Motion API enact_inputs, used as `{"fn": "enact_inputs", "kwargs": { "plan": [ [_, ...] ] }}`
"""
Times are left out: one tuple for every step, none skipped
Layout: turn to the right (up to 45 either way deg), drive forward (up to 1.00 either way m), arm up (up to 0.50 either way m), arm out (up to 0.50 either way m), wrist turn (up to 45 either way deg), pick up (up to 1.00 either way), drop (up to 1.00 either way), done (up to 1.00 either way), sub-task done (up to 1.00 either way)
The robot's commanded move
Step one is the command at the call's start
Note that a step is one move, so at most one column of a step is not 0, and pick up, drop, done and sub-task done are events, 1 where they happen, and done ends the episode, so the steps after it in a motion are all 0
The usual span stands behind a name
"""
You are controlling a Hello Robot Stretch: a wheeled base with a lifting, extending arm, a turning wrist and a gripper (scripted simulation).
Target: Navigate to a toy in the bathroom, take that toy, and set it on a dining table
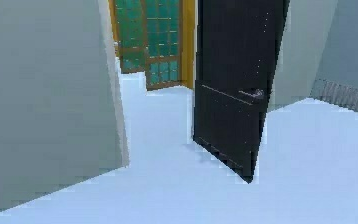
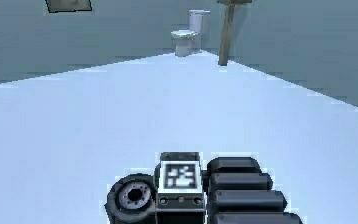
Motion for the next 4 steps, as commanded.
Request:
{"fn": "enact_inputs", "kwargs": {
  "plan": [
    [0.0,1.0,0.0,0.0,0.0,0.0,0.0,0.0,0.0],
    [0.0,0.95,0.0,0.0,0.0,0.0,0.0,0.0,0.0],
    [-33.0,0.0,0.0,0.0,0.0,0.0,0.0,0.0,0.0],
    [0.0,1.0,0.0,0.0,0.0,0.0,0.0,0.0,0.0]
  ]
}}
